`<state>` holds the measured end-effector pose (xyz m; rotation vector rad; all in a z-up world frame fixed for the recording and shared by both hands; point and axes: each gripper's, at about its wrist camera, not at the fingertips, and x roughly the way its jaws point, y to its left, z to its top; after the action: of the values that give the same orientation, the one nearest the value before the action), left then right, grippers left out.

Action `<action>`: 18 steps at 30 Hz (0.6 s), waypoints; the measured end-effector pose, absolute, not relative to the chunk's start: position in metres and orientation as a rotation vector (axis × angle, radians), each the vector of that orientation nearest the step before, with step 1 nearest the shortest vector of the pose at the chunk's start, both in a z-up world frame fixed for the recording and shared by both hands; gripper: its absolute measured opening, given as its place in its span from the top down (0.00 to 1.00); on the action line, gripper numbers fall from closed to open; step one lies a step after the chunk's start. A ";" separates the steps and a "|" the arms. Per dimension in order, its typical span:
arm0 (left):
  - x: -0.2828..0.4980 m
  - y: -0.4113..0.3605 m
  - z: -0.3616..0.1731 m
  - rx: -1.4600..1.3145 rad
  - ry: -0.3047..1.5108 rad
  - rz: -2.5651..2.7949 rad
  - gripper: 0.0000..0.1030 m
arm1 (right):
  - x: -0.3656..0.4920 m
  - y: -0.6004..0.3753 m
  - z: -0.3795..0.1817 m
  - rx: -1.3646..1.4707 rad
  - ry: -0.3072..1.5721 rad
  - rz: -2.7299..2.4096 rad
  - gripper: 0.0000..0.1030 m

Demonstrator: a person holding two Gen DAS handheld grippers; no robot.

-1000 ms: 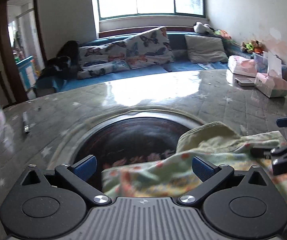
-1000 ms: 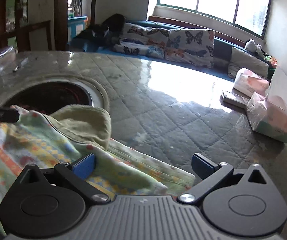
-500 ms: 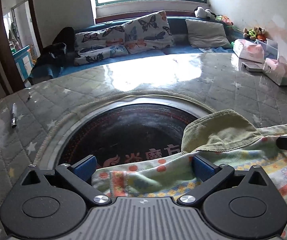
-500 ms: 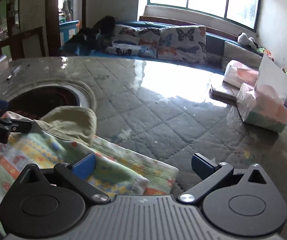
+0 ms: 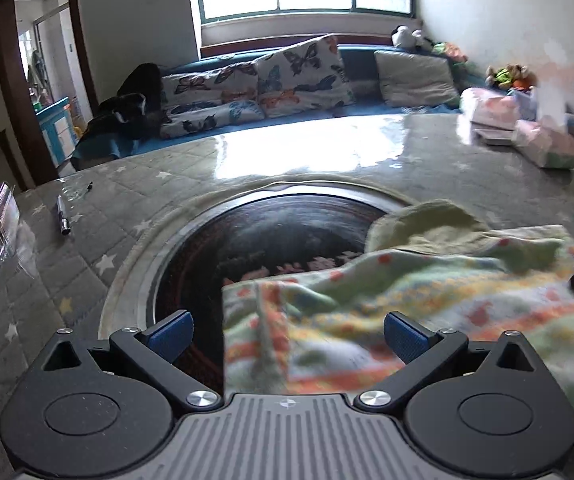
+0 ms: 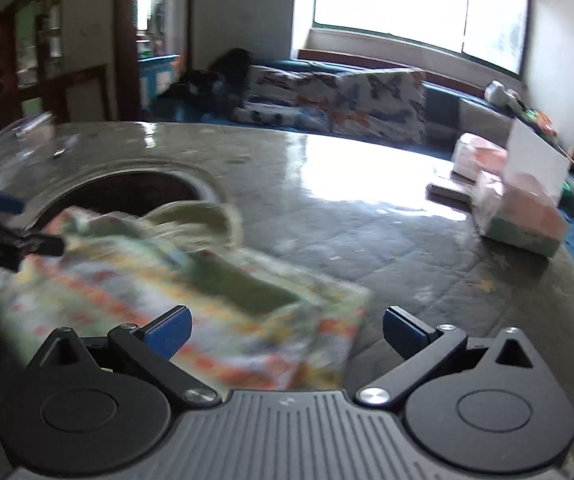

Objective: Fold clothes
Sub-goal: 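Tuck and straighten the folded shirt edges with both grippers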

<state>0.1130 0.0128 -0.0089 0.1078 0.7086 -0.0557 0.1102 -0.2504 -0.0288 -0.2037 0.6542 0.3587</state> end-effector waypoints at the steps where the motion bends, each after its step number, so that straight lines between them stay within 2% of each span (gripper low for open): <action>1: 0.107 0.011 -0.008 0.106 0.703 -0.066 0.00 | 0.102 -0.246 -0.032 -0.225 0.649 0.368 0.00; 9: 0.070 0.010 -0.015 0.131 0.692 -0.069 0.00 | 0.069 -0.253 -0.035 -0.232 0.609 0.343 0.00; 18: 0.056 0.032 -0.020 0.061 0.692 -0.019 0.00 | 0.069 -0.279 -0.042 -0.181 0.644 0.275 0.00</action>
<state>0.0557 0.0315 -0.0200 0.0615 0.6916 -0.0191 0.0691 -0.2789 -0.0418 -0.1809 0.6445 0.2754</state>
